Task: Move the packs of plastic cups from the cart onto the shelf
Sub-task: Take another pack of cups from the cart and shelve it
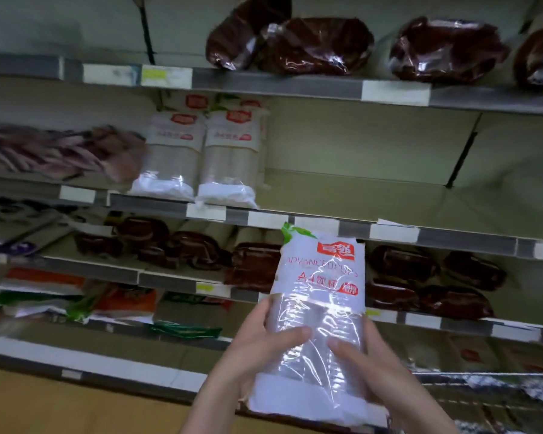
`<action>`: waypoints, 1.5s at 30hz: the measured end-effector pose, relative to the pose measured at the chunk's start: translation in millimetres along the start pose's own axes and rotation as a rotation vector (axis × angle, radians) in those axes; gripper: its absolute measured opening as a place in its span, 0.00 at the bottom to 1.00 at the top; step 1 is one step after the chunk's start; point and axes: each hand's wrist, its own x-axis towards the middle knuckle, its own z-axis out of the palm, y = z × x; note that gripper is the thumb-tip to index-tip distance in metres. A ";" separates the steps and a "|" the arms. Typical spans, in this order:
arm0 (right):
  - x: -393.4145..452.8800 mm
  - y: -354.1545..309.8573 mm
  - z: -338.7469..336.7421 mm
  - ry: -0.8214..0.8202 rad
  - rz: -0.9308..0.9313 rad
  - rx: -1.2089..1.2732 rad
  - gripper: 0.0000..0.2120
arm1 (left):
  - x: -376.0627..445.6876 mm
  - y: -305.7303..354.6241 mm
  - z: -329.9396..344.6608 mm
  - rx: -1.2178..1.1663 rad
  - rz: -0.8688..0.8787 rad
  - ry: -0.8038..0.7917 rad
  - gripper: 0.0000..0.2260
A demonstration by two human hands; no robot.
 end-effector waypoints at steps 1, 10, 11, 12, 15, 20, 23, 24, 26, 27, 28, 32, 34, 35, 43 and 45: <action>8.0 -9.2 2.2 -0.034 -0.020 -0.017 0.37 | 5.3 9.3 -5.0 0.015 0.029 0.016 0.32; 113.2 -91.9 -3.0 -0.087 -0.280 -0.154 0.37 | 93.1 105.1 -24.6 0.259 0.320 0.130 0.19; 130.4 -103.3 -6.4 -0.075 -0.300 -0.162 0.36 | 111.5 116.5 -24.8 0.285 0.338 0.147 0.20; 148.9 -113.7 -11.0 -0.077 -0.310 -0.155 0.35 | 129.6 128.4 -23.1 0.309 0.353 0.162 0.21; 201.4 -147.1 -25.1 -0.041 -0.302 -0.216 0.19 | 185.7 159.1 -16.7 0.408 0.349 0.209 0.31; 301.9 -176.8 -44.5 0.145 -0.261 -0.415 0.23 | 275.0 191.3 -10.6 0.561 0.289 0.350 0.27; 348.2 -175.2 -44.9 0.138 -0.440 -0.365 0.27 | 313.6 201.3 -12.1 0.647 0.350 0.398 0.31; 360.2 -172.4 -43.6 0.164 -0.458 -0.368 0.27 | 325.0 199.6 -15.1 0.669 0.360 0.430 0.27; 376.7 -166.8 -38.3 0.215 -0.485 -0.391 0.29 | 335.7 195.9 -18.5 0.760 0.373 0.508 0.20; 382.6 -164.1 -34.6 0.228 -0.496 -0.402 0.29 | 341.4 192.0 -20.5 0.783 0.390 0.536 0.20; 386.7 -162.4 -31.4 0.233 -0.503 -0.429 0.30 | 344.8 188.9 -20.9 0.793 0.405 0.556 0.21; 385.7 -164.8 -21.9 0.257 -0.492 -0.544 0.32 | 351.4 184.2 -20.3 0.865 0.404 0.621 0.30; 379.4 -165.6 -19.4 0.248 -0.445 -0.594 0.36 | 350.6 183.1 -19.4 0.903 0.389 0.632 0.32; 374.5 -164.8 -19.4 0.237 -0.397 -0.628 0.40 | 347.0 182.2 -17.9 0.926 0.372 0.631 0.33; 305.7 -139.7 -10.6 0.240 -0.205 -0.691 0.38 | 277.1 158.1 -1.6 1.004 0.155 0.537 0.29; 274.4 -129.9 -3.6 0.271 -0.239 -0.641 0.37 | 241.8 145.6 0.4 0.916 0.229 0.484 0.26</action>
